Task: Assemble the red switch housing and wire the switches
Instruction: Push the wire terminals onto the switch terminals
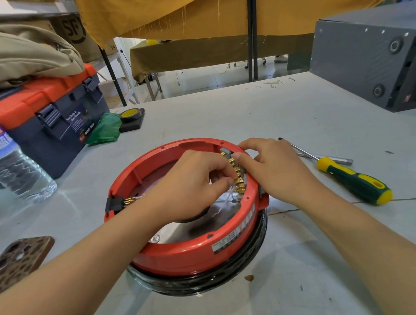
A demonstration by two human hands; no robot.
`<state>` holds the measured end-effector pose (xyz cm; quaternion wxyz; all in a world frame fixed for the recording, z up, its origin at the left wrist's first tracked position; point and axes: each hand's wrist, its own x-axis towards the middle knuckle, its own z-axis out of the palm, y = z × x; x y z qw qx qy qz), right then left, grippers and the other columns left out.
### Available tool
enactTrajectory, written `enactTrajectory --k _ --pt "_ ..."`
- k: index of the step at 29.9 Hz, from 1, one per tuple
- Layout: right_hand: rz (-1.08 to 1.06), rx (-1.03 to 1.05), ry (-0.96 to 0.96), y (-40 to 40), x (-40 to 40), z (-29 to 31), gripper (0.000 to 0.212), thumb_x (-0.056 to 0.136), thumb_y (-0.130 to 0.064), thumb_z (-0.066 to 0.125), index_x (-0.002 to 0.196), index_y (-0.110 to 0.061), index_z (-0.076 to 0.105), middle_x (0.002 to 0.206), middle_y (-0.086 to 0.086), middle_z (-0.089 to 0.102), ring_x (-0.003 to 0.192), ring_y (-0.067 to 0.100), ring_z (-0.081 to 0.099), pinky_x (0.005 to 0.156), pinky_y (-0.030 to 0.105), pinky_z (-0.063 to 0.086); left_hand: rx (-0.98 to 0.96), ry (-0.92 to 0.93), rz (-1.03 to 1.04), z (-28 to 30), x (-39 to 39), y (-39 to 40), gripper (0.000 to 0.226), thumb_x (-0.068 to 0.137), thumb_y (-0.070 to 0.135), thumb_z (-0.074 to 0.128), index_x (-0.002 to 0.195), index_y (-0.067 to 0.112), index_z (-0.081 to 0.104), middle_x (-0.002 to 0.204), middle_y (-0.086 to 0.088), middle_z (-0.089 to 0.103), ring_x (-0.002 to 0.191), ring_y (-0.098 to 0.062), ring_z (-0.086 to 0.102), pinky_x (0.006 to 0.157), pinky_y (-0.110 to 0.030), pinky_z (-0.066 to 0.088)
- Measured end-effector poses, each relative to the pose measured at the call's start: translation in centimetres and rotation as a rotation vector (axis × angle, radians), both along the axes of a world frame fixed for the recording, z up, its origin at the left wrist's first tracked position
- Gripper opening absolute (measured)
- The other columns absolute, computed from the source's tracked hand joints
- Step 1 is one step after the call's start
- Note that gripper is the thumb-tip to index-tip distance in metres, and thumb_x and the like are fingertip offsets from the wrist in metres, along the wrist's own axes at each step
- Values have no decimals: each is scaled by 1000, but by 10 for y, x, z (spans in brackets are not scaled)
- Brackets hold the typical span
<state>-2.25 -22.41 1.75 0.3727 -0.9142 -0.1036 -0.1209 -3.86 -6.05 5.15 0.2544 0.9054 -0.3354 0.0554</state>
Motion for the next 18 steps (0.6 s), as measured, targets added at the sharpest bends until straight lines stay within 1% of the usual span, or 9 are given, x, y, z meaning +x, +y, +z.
enactTrajectory --k 2,5,11,15,18 --pt "-24 -55 -12 1 0 0 31 96 -40 45 109 -21 65 63 1 54 78 30 61 88 41 46 13 -2 -3 1 0 0 8 84 5 64 83 8 72 69 9 62 62 3 54 62 -6 36" --pt "-45 -103 -40 4 -1 0 31 97 -41 43 109 -20 64 65 3 55 84 31 61 90 41 44 26 -9 -9 1 -1 0 8 84 5 64 83 8 72 71 8 62 63 3 54 62 -5 35" --pt "-60 -107 -55 3 -1 0 33 98 -40 42 113 -18 63 63 1 50 83 33 59 89 41 44 13 -3 -4 1 -1 1 8 84 5 64 84 8 72 69 11 60 63 4 54 62 -5 36" --pt "-57 -80 -38 1 -1 -1 33 97 -39 43 115 -19 62 60 -3 45 79 32 57 87 40 46 -20 39 14 1 0 2 10 83 6 65 83 11 74 66 21 58 65 5 56 62 -4 37" --pt "-48 -70 -34 0 -1 -1 33 97 -40 43 115 -20 62 67 3 53 82 35 60 85 41 47 -65 89 37 -1 3 5 10 82 7 67 82 14 74 63 18 62 62 3 57 61 -7 39"
